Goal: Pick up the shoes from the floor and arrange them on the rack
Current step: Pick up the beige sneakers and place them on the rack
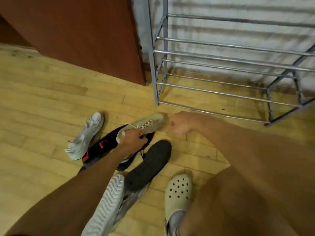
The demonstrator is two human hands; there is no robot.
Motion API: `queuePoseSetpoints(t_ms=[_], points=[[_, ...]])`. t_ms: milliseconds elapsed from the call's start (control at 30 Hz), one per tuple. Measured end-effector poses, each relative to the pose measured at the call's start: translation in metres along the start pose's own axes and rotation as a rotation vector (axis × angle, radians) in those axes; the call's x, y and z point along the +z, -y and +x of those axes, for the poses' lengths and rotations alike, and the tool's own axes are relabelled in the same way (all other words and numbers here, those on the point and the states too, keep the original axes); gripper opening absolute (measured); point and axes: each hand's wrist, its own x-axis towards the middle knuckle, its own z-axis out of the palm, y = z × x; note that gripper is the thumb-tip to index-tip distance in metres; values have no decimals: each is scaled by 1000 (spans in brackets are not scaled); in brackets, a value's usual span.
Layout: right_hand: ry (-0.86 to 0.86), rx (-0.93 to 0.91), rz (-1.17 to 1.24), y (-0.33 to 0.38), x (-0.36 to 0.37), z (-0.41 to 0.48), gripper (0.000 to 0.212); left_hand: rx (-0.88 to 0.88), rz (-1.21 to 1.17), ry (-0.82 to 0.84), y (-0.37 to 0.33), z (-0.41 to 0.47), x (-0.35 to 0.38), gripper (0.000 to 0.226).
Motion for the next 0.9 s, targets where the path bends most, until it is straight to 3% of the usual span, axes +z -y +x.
queuePoseSetpoints(t_ms=[100, 367, 500, 633, 733, 833, 900], points=[[48, 1, 6, 17, 24, -1, 41, -39, -44, 35, 28, -19, 4, 45], [55, -19, 54, 39, 71, 25, 40, -223, -103, -67, 84, 1, 14, 68], [85, -31, 100, 29, 87, 37, 37, -391, -377, -76, 95, 48, 23, 65], [97, -18, 178, 9, 90, 43, 30, -616, -526, -250, 81, 57, 22, 56], [75, -26, 229, 7, 86, 42, 30, -630, -543, -318, 64, 59, 17, 52], [69, -28, 218, 9, 79, 39, 19, -597, -713, -255, 49, 50, 6, 35], [31, 2, 230, 12, 70, 33, 24, -563, -801, -216, 37, 37, -4, 28]])
